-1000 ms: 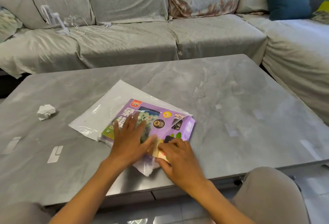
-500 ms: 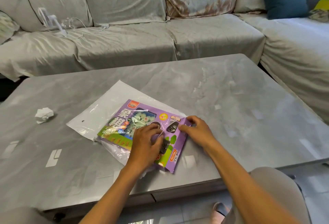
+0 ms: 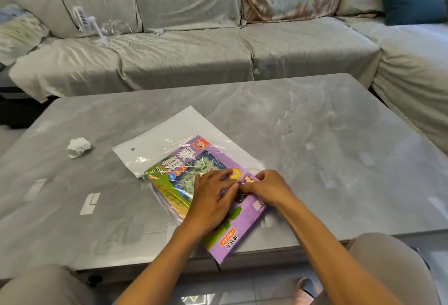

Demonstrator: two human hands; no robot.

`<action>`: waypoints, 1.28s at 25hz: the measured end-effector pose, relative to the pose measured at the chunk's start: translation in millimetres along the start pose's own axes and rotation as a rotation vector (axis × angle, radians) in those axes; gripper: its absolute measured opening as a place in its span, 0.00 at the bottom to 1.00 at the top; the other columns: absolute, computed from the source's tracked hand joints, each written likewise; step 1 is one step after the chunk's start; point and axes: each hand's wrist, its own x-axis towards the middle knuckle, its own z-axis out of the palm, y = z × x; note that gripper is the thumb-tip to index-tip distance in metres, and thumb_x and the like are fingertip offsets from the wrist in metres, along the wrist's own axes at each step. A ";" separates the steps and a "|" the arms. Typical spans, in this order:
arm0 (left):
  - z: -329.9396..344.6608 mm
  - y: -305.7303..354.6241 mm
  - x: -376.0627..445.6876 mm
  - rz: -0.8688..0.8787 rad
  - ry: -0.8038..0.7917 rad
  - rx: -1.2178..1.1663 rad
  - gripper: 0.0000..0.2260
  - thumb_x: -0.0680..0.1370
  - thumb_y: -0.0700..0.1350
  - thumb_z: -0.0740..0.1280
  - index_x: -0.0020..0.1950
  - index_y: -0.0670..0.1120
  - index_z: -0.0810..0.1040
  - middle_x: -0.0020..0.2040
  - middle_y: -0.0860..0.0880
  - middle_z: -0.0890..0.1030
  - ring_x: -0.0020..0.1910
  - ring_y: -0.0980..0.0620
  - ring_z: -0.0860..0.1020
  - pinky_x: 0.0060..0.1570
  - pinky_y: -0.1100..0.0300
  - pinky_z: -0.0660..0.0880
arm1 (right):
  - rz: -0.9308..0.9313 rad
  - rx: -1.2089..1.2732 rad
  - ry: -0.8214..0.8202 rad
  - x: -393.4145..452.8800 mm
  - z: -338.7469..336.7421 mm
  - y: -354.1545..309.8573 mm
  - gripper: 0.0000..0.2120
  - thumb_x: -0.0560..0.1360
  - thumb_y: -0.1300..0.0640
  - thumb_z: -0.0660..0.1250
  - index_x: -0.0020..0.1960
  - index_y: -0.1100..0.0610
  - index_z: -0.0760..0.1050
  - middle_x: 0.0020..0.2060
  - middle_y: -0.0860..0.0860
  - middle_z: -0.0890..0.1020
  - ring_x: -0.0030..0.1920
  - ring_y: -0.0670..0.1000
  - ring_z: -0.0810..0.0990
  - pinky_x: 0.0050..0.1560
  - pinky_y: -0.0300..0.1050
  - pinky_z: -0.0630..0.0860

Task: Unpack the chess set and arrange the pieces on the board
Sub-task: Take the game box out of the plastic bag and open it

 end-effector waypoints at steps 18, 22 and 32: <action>-69.4 -94.2 -10.8 -0.365 -0.049 -0.053 0.23 0.81 0.60 0.49 0.74 0.54 0.66 0.76 0.55 0.63 0.75 0.55 0.57 0.75 0.49 0.45 | -0.134 -0.255 -0.181 12.3 -95.8 -17.3 0.11 0.67 0.64 0.70 0.46 0.51 0.82 0.38 0.52 0.86 0.37 0.53 0.85 0.40 0.47 0.81; -72.4 -88.9 -11.6 -0.322 -0.199 0.096 0.22 0.83 0.54 0.46 0.76 0.53 0.62 0.78 0.54 0.57 0.77 0.54 0.51 0.74 0.50 0.41 | -0.109 -0.522 -0.304 10.3 -144.2 21.6 0.14 0.64 0.60 0.70 0.47 0.45 0.81 0.42 0.46 0.85 0.43 0.49 0.84 0.46 0.46 0.81; -112.4 -81.2 -4.1 -1.029 0.440 -0.748 0.30 0.72 0.43 0.72 0.70 0.50 0.64 0.58 0.47 0.75 0.54 0.43 0.78 0.43 0.55 0.74 | -0.182 -0.434 -0.248 18.4 -109.4 21.2 0.12 0.70 0.62 0.69 0.50 0.48 0.80 0.40 0.47 0.85 0.37 0.48 0.85 0.41 0.42 0.81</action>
